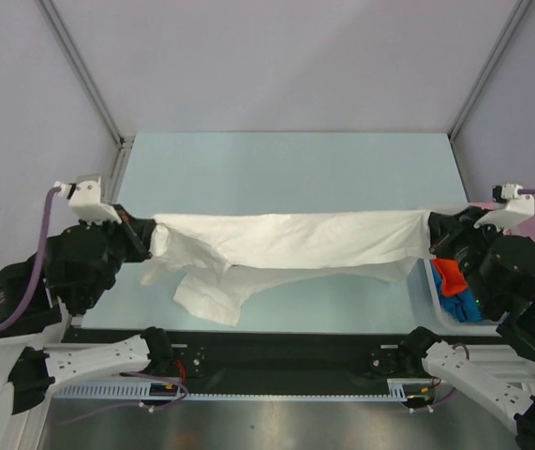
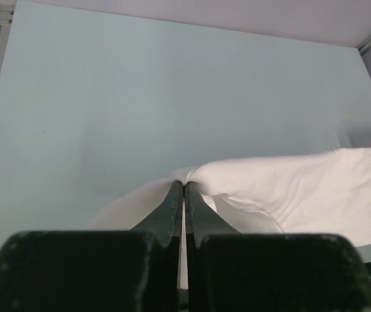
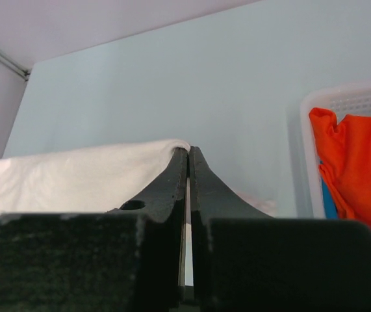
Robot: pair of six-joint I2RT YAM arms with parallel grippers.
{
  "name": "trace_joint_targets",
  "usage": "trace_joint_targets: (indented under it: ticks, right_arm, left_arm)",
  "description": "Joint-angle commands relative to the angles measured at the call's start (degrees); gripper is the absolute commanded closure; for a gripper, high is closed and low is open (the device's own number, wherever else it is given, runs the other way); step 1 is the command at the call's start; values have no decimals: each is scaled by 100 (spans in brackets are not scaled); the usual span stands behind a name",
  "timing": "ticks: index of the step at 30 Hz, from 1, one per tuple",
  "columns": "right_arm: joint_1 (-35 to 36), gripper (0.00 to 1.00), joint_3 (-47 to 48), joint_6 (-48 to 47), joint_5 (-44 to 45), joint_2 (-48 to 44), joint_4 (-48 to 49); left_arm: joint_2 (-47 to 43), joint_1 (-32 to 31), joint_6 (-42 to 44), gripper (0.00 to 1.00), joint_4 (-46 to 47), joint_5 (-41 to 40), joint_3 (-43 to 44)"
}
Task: Fold and stack the t-shirts
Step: Flatten the tshirt out
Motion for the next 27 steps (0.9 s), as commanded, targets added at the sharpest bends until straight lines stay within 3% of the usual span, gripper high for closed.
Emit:
trace_joint_targets:
  ticks: [1, 2, 5, 6, 8, 9, 10, 14, 18, 19, 21, 22, 23, 24, 25, 26, 27]
  right_arm:
    - [-3, 100, -2, -102, 409, 486, 488]
    - [-11, 100, -55, -119, 453, 722, 784]
    - [-230, 100, -170, -531, 165, 1441, 1540]
    - [-353, 100, -144, -584, -19, 1654, 1639]
    - [-923, 100, -22, -576, -327, 2102, 1858]
    - [-1160, 100, 49, -463, -790, 2565, 1903]
    - [-1650, 100, 119, -401, -1021, 2840, 1912]
    - [-2147, 100, 427, -408, -1331, 3851, 2289]
    - [-2243, 100, 989, -822, -1102, 4941, 2606]
    - [-2313, 100, 1269, -814, -1154, 5448, 2624]
    - [-2637, 100, 1735, -656, -1512, 5995, 2432]
    - [-2718, 100, 2355, -577, -1602, 6607, 2048]
    - [-2797, 99, 2735, -480, -1716, 6900, 1740]
    - [-2928, 94, 3226, -436, -1752, 7286, 1302]
    - [-2964, 87, 3858, -409, -1787, 7612, 801]
    - [-2982, 68, 4760, -427, -1883, 8163, -39]
    - [-2982, 59, 5135, -488, -1893, 8334, -404]
  left_arm:
    - [660, 48, 425, 100, 502, -260, 199]
    - [766, 100, 592, 100, 625, -339, 191]
    - [1284, 1020, 1366, 100, 1389, 167, 94]
    - [1511, 1737, 1489, 100, 1756, 814, 24]
    - [1811, 2453, 1692, 100, 2179, 1458, -213]
    - [2213, 3118, 1701, 100, 2260, 2062, -222]
    - [2400, 3359, 1719, 100, 2339, 2233, -205]
    - [3445, 4055, 1956, 100, 3014, 2647, 49]
    - [4693, 4450, 2290, 100, 3219, 2824, 970]
    - [5043, 4504, 2369, 99, 3123, 2859, 1678]
    - [6132, 4592, 2457, 82, 2509, 2763, 2620]
    - [6494, 4618, 2518, 77, 2246, 2702, 3695]
    - [7071, 4627, 2571, 68, 1808, 2588, 4176]
    - [7112, 4645, 2545, 58, 1777, 2517, 4433]
    - [7034, 4654, 2458, 45, 1847, 2508, 4192]
    - [6920, 4654, 2362, 24, 1874, 2290, 4033]
    - [6649, 4628, 2169, 14, 1882, 2166, 3840]
